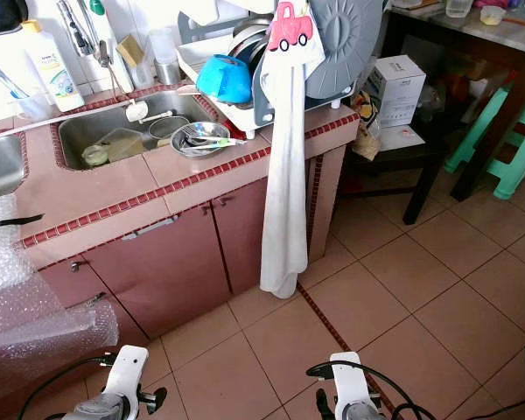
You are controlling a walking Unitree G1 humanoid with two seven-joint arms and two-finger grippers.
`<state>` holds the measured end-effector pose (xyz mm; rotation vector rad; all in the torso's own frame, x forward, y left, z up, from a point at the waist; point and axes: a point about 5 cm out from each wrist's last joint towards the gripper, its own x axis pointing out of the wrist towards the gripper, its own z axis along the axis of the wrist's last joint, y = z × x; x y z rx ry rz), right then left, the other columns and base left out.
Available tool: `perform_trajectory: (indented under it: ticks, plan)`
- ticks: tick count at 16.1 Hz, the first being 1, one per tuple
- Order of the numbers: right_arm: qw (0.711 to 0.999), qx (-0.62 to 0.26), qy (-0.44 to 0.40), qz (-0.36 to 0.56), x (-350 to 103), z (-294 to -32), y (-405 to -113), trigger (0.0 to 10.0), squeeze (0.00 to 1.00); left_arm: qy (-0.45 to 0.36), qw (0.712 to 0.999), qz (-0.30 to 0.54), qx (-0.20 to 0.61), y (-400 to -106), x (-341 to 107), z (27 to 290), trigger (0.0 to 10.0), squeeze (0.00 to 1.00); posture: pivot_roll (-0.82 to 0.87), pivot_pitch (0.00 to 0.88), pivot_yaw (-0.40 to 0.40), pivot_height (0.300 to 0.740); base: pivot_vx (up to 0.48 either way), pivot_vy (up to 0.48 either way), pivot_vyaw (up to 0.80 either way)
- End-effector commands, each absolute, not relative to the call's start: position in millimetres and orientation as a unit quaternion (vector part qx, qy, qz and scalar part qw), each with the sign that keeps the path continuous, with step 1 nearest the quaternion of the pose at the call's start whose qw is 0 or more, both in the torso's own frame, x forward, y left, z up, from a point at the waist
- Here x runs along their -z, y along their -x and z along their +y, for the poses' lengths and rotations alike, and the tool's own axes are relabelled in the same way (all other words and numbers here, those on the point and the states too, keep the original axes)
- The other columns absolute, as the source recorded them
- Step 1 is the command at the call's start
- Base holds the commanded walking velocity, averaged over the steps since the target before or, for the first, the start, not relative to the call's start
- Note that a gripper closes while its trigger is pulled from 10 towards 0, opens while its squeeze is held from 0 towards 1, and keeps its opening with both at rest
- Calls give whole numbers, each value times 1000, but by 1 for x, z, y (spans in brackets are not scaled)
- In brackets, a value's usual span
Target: Kitchen organization
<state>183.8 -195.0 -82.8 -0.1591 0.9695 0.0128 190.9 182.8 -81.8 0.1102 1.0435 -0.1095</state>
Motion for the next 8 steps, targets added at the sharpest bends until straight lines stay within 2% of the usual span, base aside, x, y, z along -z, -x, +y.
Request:
perform_trajectory:
  ticks: [1, 8]
  plan:
    - [942, 35, -14, 334, 14, -164, -292, 10000, 0, 44, 926, 373, 35, -285, 22, 137, 10000, 0, 18, 0, -36, 740, 0, 0, 0]
    - [942, 35, -14, 334, 14, -164, -292, 10000, 0, 44, 926, 373, 35, -285, 22, 137, 10000, 0, 18, 0, -36, 740, 0, 0, 0]
